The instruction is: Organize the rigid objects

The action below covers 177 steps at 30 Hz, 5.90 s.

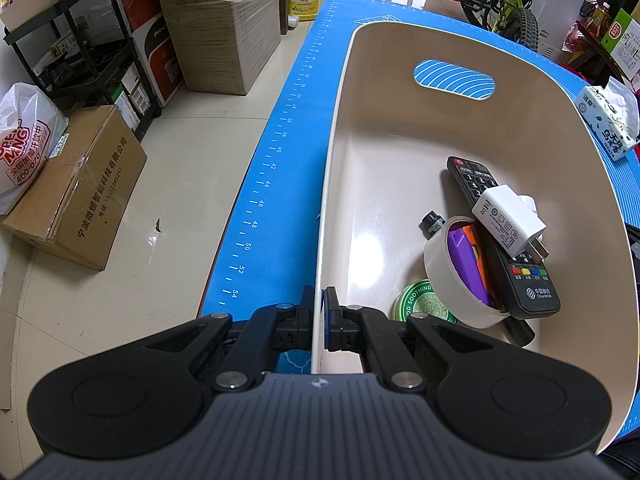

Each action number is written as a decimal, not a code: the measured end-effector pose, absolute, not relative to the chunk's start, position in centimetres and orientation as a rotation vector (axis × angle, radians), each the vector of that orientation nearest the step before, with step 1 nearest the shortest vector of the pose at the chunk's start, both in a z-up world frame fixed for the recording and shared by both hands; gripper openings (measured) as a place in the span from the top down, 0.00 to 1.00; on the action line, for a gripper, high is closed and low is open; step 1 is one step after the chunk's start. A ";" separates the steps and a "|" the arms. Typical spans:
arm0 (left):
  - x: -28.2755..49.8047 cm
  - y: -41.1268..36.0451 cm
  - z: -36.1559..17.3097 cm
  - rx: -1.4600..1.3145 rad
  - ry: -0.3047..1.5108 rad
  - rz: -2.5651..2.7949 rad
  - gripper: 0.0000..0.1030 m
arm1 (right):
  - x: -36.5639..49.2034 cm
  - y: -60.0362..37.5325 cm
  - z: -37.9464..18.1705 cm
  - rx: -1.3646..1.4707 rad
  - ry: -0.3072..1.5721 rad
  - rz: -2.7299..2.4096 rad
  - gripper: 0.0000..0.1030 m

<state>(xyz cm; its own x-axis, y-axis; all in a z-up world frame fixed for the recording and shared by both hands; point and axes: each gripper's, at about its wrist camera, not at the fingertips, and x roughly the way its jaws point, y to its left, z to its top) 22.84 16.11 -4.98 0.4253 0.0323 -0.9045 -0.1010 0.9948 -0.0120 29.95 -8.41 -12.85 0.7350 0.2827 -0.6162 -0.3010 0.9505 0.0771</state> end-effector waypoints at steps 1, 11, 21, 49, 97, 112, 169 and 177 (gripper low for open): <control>22.8 16.1 -5.0 -0.068 1.129 0.083 0.95 | 29.9 -8.3 -12.8 -0.040 0.672 0.313 0.88; 22.9 16.0 -5.0 -0.072 1.128 0.082 0.95 | 28.8 -8.3 -10.8 -0.087 0.648 0.288 0.88; 22.9 15.9 -5.1 -0.076 1.126 0.080 0.95 | 26.8 -8.6 -5.9 -0.097 0.547 0.305 0.88; 22.8 16.3 -4.7 -0.085 1.114 0.069 0.96 | 24.5 2.3 -3.1 -0.119 0.637 0.485 0.88; 7.6 5.0 8.1 0.084 0.836 0.096 0.25 | 7.5 -12.8 6.7 0.013 0.577 0.307 0.21; 0.5 -0.4 9.0 0.134 0.801 0.077 0.24 | 0.1 -17.8 7.7 -0.014 0.585 0.245 0.21; -3.9 -1.9 9.3 0.136 0.813 0.013 0.24 | -4.7 -21.6 7.1 0.023 0.626 0.192 0.21; -3.9 -2.2 9.6 0.138 0.815 0.009 0.24 | -4.6 -21.7 7.2 0.027 0.627 0.192 0.21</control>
